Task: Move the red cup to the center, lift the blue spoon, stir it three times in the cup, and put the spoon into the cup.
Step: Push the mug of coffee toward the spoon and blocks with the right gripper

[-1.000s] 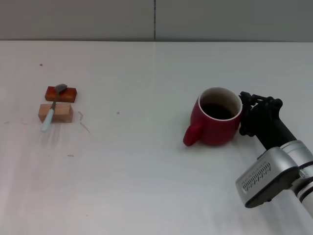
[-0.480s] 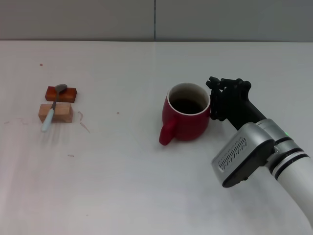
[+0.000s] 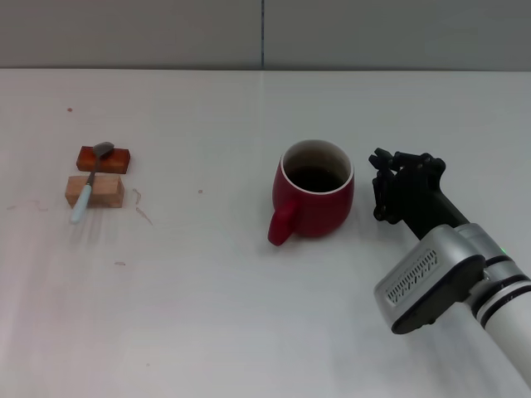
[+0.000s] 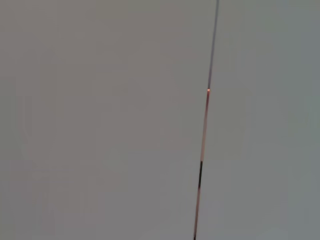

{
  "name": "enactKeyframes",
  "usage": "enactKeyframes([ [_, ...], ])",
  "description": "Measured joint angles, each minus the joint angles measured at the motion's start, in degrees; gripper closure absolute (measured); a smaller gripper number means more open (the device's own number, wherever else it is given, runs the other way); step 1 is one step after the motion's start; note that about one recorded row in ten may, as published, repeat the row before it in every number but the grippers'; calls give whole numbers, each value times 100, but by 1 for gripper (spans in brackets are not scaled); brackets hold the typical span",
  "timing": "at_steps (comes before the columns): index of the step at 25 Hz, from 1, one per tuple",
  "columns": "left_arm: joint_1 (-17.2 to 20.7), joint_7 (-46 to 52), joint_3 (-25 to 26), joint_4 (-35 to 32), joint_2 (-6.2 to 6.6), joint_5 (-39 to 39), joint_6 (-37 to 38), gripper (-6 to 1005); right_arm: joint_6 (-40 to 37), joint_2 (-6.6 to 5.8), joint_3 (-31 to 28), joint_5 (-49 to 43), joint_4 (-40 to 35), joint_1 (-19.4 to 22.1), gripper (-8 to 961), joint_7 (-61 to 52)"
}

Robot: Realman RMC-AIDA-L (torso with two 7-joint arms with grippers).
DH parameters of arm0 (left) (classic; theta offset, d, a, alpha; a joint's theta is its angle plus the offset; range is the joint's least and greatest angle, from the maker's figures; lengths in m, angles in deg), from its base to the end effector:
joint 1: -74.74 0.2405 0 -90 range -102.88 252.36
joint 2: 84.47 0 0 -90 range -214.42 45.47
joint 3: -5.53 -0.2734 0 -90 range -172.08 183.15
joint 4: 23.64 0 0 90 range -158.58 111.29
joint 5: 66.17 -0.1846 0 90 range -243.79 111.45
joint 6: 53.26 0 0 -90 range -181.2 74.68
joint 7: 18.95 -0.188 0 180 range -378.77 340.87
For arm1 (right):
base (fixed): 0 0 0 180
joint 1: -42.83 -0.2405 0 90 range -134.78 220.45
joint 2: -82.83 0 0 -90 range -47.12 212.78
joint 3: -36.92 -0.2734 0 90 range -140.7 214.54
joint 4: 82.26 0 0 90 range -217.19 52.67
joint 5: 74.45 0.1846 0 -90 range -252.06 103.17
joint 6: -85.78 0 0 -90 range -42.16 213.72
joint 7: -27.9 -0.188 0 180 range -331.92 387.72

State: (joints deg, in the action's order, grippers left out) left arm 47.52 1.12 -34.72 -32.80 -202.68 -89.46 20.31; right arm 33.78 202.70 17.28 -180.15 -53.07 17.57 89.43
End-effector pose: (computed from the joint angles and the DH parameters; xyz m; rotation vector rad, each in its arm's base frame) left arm -0.3384 0.3816 0.1076 -1.1837 -0.4772 -0.8546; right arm 0.2660 0.3415 -0.1232 -1.9574 -0.2525 0.0122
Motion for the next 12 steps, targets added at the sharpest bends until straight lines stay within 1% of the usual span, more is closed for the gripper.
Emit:
enactKeyframes([
  [5,-23,-12,0,13,0,0,-2,141,28,0,48,4,135,117,896,-35],
  [12,-27,-4,0,0,-1,1,0,141,38,0,197,7,341,144,896,-39],
])
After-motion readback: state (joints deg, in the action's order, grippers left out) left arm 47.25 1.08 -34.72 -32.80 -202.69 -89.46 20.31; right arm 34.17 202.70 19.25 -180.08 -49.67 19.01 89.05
